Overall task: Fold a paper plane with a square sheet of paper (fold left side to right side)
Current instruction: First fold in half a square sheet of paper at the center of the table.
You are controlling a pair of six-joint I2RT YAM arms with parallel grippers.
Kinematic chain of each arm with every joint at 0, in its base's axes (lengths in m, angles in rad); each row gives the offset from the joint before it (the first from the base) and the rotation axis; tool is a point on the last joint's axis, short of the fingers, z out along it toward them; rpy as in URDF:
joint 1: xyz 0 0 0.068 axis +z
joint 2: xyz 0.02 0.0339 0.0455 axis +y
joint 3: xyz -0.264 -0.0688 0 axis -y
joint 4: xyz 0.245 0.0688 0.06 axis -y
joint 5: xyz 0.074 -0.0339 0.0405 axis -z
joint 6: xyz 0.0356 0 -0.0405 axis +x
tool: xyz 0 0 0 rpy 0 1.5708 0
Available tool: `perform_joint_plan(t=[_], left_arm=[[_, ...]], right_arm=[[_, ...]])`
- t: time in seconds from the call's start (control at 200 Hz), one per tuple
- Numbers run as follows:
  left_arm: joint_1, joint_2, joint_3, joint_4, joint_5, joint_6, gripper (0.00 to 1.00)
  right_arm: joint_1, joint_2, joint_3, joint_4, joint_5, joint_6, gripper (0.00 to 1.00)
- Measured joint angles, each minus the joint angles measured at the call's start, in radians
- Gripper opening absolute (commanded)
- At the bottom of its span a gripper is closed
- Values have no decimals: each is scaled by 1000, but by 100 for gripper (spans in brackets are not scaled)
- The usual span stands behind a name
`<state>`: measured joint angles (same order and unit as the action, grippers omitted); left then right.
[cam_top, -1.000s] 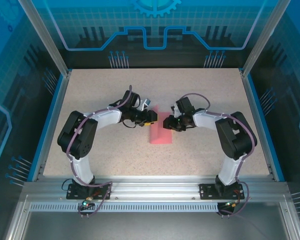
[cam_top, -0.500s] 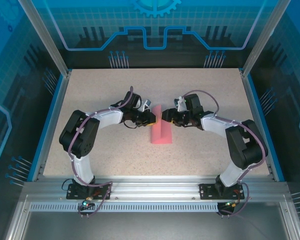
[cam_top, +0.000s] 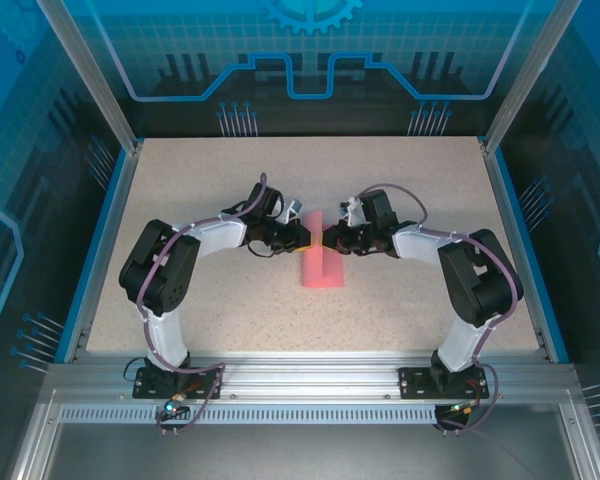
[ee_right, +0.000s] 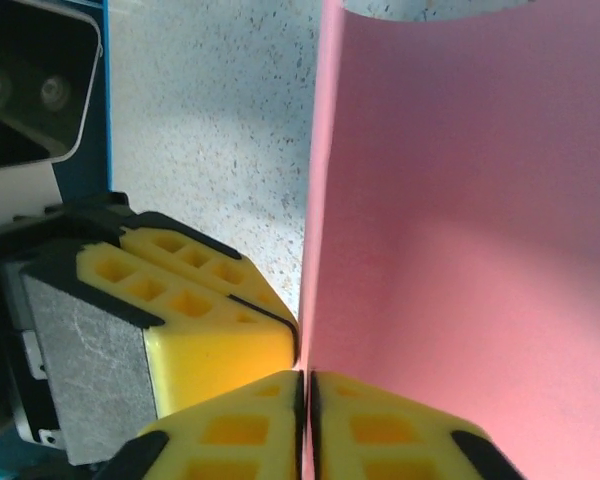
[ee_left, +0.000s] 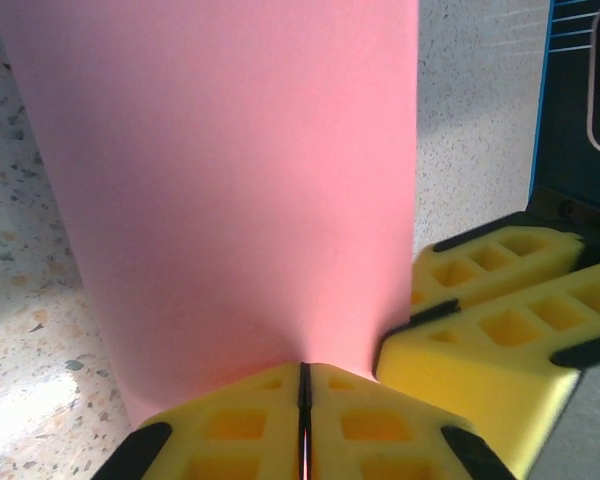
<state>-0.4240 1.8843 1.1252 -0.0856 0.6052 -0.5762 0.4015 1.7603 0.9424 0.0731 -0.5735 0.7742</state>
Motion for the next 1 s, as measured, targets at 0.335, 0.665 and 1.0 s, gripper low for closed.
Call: perform_joint_plan(t=[0.335,0.665,1.0], left_arm=[[0,-109,0,-102,-139,60,37],[-19,-43,26,-175,-202,80,56],[-58,27,97,-211,-221,79,56]], right_arm=[[0,18,84,-217,154,-97,3],[0,45,94,-319,259,-121,4],[0,65,100,-341,285,-129,5]])
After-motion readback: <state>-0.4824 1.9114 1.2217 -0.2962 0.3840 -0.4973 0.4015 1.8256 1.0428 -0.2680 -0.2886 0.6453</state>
